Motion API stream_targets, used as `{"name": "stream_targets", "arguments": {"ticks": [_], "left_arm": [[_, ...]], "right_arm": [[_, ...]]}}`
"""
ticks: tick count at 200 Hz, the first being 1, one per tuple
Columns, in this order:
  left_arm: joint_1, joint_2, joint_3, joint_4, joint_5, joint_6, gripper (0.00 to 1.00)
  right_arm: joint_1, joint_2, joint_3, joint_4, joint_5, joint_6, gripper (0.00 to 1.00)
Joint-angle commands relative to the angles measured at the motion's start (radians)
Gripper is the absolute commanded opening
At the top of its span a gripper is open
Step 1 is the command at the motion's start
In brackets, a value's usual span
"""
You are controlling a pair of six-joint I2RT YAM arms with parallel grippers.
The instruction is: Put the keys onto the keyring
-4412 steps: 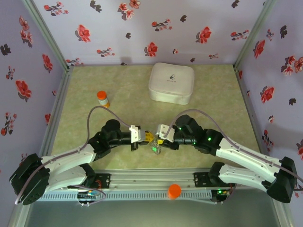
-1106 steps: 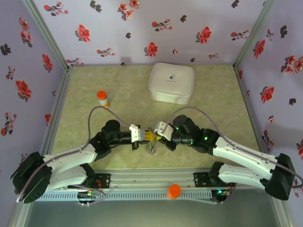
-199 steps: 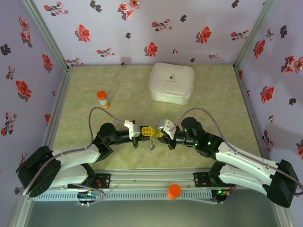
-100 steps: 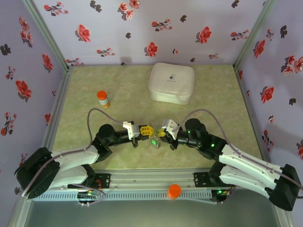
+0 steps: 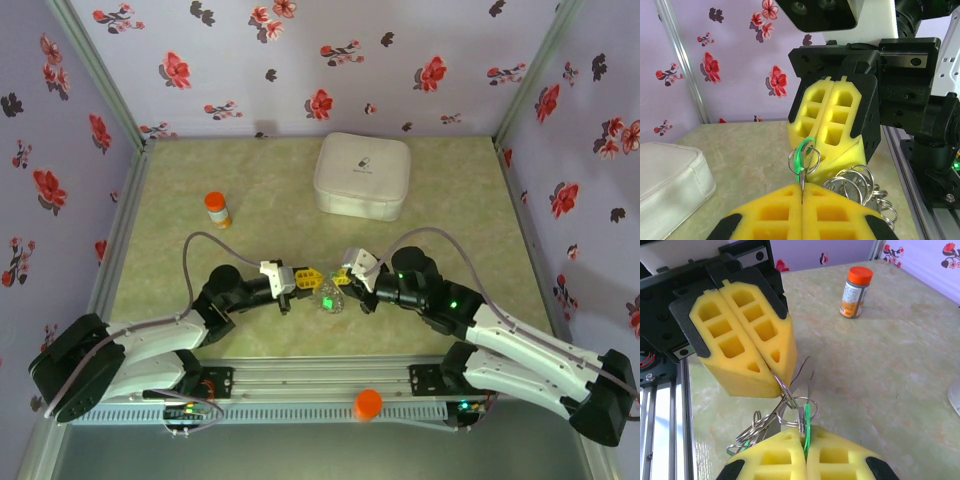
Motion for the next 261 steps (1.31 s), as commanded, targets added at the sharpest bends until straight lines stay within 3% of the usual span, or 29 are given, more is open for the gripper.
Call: {"name": "stream_targets", "arguments": {"ticks": [1, 14, 38, 57, 63, 66, 69, 93, 111, 139, 163, 192, 261], "left_arm": [[-0.002, -0.012, -0.005, -0.014, -0.007, 0.038, 0.0], [-0.002, -0.009, -0.004, -0.023, -0.01, 0.044, 0.02], [-0.002, -0.006, -0.017, 0.009, -0.072, 0.04, 0.47], [-0.002, -0.014, -0.046, 0.105, -0.197, 0.027, 0.73], [-0.001, -0.023, -0.05, 0.123, -0.245, 0.03, 0.84], [-0.002, -0.031, -0.053, 0.128, -0.272, 0.033, 0.96], [-0.002, -0.038, -0.054, 0.132, -0.3, 0.037, 0.99], [-0.002, -0.14, -0.066, 0.138, -0.641, 0.076, 1.0], [0.002, -0.235, -0.081, 0.127, -0.838, 0.12, 1.0], [0.012, -0.406, -0.104, 0.07, -1.032, 0.162, 1.0], [0.025, -0.525, -0.097, -0.051, -1.119, 0.196, 1.0], [0.038, -0.572, -0.099, -0.087, -1.193, 0.215, 1.0], [0.101, -0.53, -0.117, -0.224, -1.245, 0.173, 1.0]], "right_arm": [[0.003, -0.021, 0.058, -0.026, 0.045, -0.027, 0.0], [0.005, -0.015, 0.072, -0.047, 0.051, -0.037, 0.0], [0.012, 0.001, 0.098, -0.081, 0.079, -0.051, 0.0], [0.02, 0.029, 0.135, -0.123, 0.108, -0.061, 0.0], [0.023, 0.039, 0.147, -0.132, 0.121, -0.062, 0.0], [0.025, 0.045, 0.154, -0.137, 0.128, -0.063, 0.0], [0.027, 0.052, 0.161, -0.141, 0.133, -0.065, 0.0], [0.064, 0.113, 0.209, -0.146, 0.159, -0.068, 0.0], [0.105, 0.186, 0.25, -0.118, 0.157, -0.067, 0.0], [0.159, 0.351, 0.332, -0.017, 0.143, -0.054, 0.0], [0.174, 0.512, 0.421, 0.091, 0.131, -0.033, 0.0], [0.166, 0.651, 0.482, 0.146, 0.167, -0.024, 0.0], [0.092, 0.756, 0.422, -0.203, 0.493, -0.213, 0.0]]}}
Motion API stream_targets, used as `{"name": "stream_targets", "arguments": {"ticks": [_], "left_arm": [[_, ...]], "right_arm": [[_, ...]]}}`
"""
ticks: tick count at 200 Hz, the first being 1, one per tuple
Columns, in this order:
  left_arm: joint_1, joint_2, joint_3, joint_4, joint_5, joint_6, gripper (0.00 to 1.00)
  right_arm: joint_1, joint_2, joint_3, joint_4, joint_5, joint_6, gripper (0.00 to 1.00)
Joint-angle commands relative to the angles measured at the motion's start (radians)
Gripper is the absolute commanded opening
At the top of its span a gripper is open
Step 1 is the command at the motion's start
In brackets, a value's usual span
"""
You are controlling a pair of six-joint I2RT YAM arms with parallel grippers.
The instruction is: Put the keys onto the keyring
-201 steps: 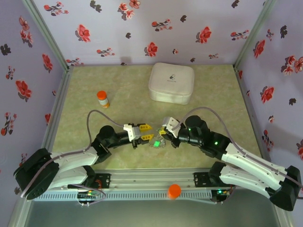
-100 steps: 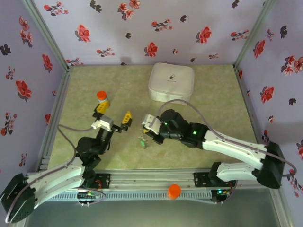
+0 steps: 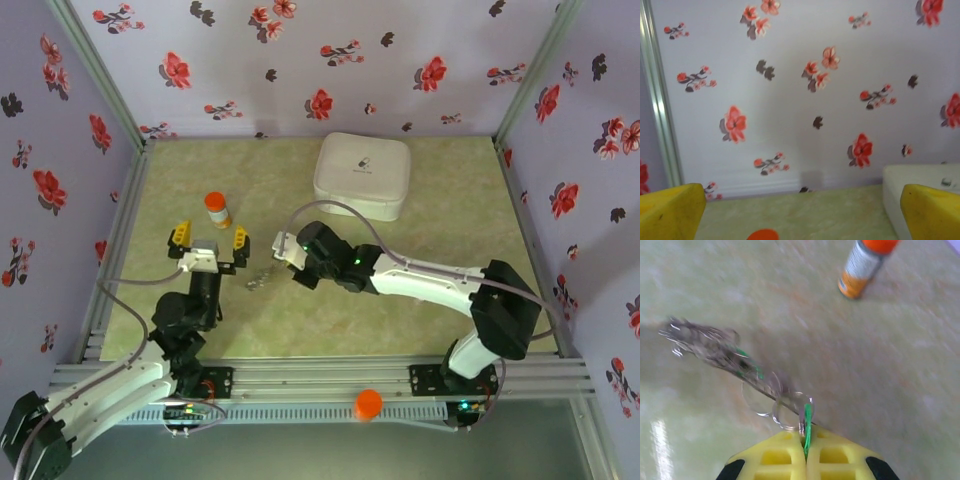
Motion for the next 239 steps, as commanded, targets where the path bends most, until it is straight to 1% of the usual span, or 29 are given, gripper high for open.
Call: {"name": "stream_targets", "arguments": {"ticks": [1, 19, 26, 30, 45, 86, 97, 108, 116, 139, 153, 173, 180, 195, 206, 215, 222, 239], "left_arm": [[0.035, 0.021, -0.01, -0.075, -0.054, -0.016, 1.0], [0.071, 0.041, -0.004, -0.129, -0.046, -0.033, 1.0], [0.089, 0.049, 0.0, -0.153, -0.037, -0.035, 1.0], [0.1, 0.054, 0.002, -0.167, -0.035, -0.044, 1.0], [0.141, 0.072, 0.008, -0.215, -0.012, -0.063, 1.0], [0.22, 0.103, 0.002, -0.25, 0.005, -0.096, 1.0], [0.236, 0.106, 0.004, -0.261, 0.011, -0.102, 1.0], [0.25, 0.113, 0.004, -0.268, 0.016, -0.101, 1.0], [0.261, 0.12, 0.004, -0.269, 0.017, -0.104, 1.0], [0.298, 0.141, 0.004, -0.269, 0.021, -0.11, 1.0], [0.333, 0.156, 0.004, -0.274, 0.034, -0.117, 1.0], [0.396, 0.195, -0.001, -0.264, 0.055, -0.144, 1.0], [0.415, 0.206, -0.001, -0.256, 0.065, -0.154, 1.0], [0.464, 0.242, -0.005, -0.229, 0.078, -0.172, 1.0], [0.5, 0.277, -0.008, -0.205, 0.098, -0.191, 1.0], [0.529, 0.311, -0.008, -0.189, 0.119, -0.212, 1.0], [0.547, 0.337, -0.008, -0.179, 0.132, -0.224, 1.0], [0.58, 0.407, -0.008, -0.13, 0.161, -0.245, 1.0]], "right_arm": [[-0.026, 0.019, -0.035, -0.156, 0.179, -0.112, 0.0], [-0.05, 0.03, -0.063, -0.202, 0.254, -0.179, 0.0], [-0.058, 0.038, -0.07, -0.214, 0.265, -0.208, 0.0], [-0.061, 0.044, -0.075, -0.22, 0.301, -0.222, 0.0], [-0.071, 0.071, -0.089, -0.237, 0.359, -0.265, 0.0], [-0.082, 0.149, -0.139, -0.231, 0.483, -0.282, 0.0], [-0.087, 0.161, -0.143, -0.235, 0.507, -0.282, 0.02], [-0.095, 0.16, -0.149, -0.23, 0.522, -0.282, 0.07], [-0.1, 0.156, -0.152, -0.226, 0.53, -0.281, 0.12], [-0.123, 0.127, -0.174, -0.224, 0.546, -0.279, 0.35], [-0.146, 0.08, -0.2, -0.214, 0.534, -0.261, 0.43], [-0.209, -0.051, -0.248, -0.152, 0.468, -0.165, 0.52], [-0.24, -0.107, -0.264, -0.115, 0.449, -0.105, 0.56], [-0.339, -0.208, -0.311, -0.017, 0.414, 0.05, 0.63], [-0.427, -0.268, -0.365, 0.079, 0.367, 0.143, 0.63], [-0.491, -0.307, -0.429, 0.179, 0.362, 0.207, 0.63], [-0.536, -0.331, -0.477, 0.256, 0.372, 0.242, 0.64], [-0.612, -0.352, -0.572, 0.432, 0.436, 0.249, 0.64]]}}
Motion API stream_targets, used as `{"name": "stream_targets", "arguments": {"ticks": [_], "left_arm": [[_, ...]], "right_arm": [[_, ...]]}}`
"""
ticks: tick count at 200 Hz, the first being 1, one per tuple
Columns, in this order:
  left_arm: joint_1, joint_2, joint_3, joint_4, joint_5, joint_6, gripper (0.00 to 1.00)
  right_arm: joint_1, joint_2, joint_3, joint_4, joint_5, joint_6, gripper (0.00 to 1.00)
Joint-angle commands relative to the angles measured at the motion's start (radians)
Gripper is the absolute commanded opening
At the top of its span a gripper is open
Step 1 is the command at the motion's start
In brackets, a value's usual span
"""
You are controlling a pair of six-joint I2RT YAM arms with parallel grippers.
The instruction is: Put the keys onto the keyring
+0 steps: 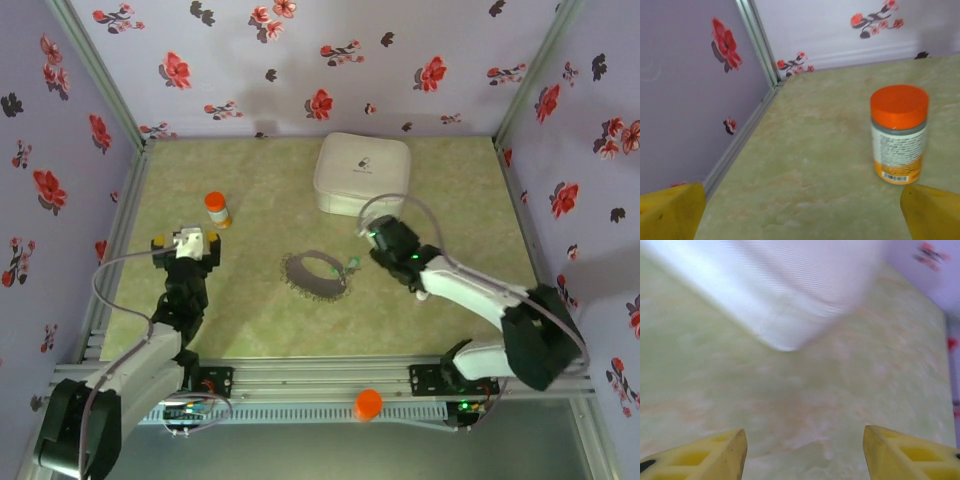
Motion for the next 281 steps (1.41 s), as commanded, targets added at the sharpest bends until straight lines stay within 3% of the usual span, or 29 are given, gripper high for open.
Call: {"name": "stream_targets", "arguments": {"ticks": [1, 34, 60, 82, 102, 118, 130, 146, 164, 175, 189, 201, 235, 281], "left_arm": [[0.044, 0.071, -0.003, 0.101, 0.055, -0.067, 1.0], [0.094, 0.248, -0.009, 0.275, 0.093, -0.068, 1.0], [0.115, 0.354, 0.012, 0.378, 0.128, -0.061, 1.0], [0.142, 0.43, 0.045, 0.418, 0.175, -0.06, 1.0], [0.169, 0.556, 0.045, 0.541, 0.247, -0.064, 1.0], [0.174, 0.691, 0.043, 0.691, 0.291, -0.042, 1.0], [0.188, 0.641, 0.061, 0.575, 0.323, -0.06, 1.0], [0.198, 0.651, 0.089, 0.547, 0.307, -0.07, 1.0], [0.206, 0.645, 0.101, 0.513, 0.29, -0.086, 1.0], [0.206, 0.645, 0.093, 0.529, 0.246, -0.104, 1.0], [0.207, 0.652, 0.055, 0.604, 0.254, -0.106, 1.0], [0.207, 0.663, 0.011, 0.69, 0.287, -0.101, 1.0], [0.207, 0.658, 0.011, 0.683, 0.292, -0.095, 1.0], [0.207, 0.657, 0.011, 0.681, 0.39, -0.064, 1.0]], "right_arm": [[-0.086, -0.014, -0.132, 0.28, 0.028, 0.152, 0.64], [-0.233, 0.043, -0.295, 0.639, -0.067, 0.168, 0.65], [-0.282, 0.107, -0.333, 0.845, -0.188, 0.153, 0.66], [-0.299, 0.228, -0.334, 1.001, -0.2, 0.124, 0.66], [-0.332, 0.195, -0.319, 0.919, -0.224, 0.161, 0.66], [-0.364, 0.218, -0.336, 0.981, -0.252, 0.194, 0.67], [-0.406, 0.248, -0.345, 1.012, -0.281, 0.231, 0.67], [-0.425, 0.386, -0.345, 1.196, -0.307, 0.24, 0.67], [-0.444, 0.302, -0.246, 0.865, -0.315, 0.268, 0.68], [-0.48, 0.355, -0.246, 0.959, -0.344, 0.307, 0.7], [-0.496, 0.319, -0.218, 0.837, -0.334, 0.324, 0.71], [-0.494, 0.342, -0.233, 0.911, -0.334, 0.324, 0.71], [-0.494, 0.338, -0.23, 0.896, -0.333, 0.323, 0.72], [-0.494, 0.334, -0.225, 0.876, -0.333, 0.322, 0.72]]}}
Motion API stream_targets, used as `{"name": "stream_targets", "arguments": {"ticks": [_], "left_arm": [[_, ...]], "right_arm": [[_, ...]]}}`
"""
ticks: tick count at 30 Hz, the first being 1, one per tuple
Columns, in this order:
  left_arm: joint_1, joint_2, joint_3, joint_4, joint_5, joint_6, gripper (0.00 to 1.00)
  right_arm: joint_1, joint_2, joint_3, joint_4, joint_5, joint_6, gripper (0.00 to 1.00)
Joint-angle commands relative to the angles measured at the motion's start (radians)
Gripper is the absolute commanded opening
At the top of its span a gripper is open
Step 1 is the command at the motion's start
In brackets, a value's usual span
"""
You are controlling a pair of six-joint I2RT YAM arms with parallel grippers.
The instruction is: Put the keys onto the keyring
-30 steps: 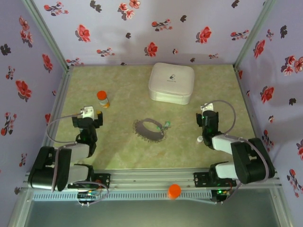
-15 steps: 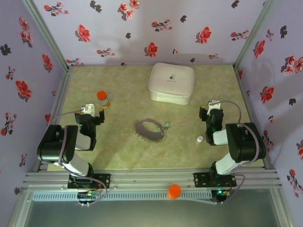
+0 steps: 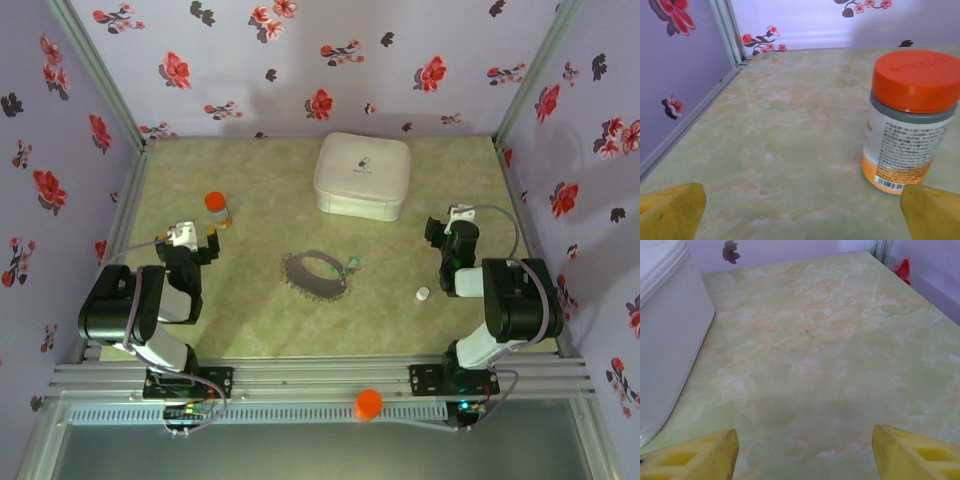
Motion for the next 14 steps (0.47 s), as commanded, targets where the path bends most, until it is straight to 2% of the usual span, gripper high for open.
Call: {"name": "stream_targets", "arguments": {"ticks": [1, 8, 12, 14], "left_arm": [[0.008, 0.0, -0.006, 0.051, 0.064, 0.02, 1.0], [0.008, 0.006, 0.01, 0.034, 0.086, 0.035, 1.0], [0.008, -0.019, 0.07, -0.107, 0.105, 0.045, 1.0], [0.008, -0.022, 0.073, -0.124, 0.113, 0.048, 1.0]], "right_arm": [[-0.002, -0.005, 0.012, -0.005, -0.012, 0.028, 0.72], [-0.003, -0.004, 0.013, -0.003, -0.011, 0.027, 0.73], [-0.002, -0.004, 0.012, -0.003, -0.011, 0.027, 0.74], [-0.002, -0.005, 0.012, -0.003, -0.01, 0.027, 0.75]]}}
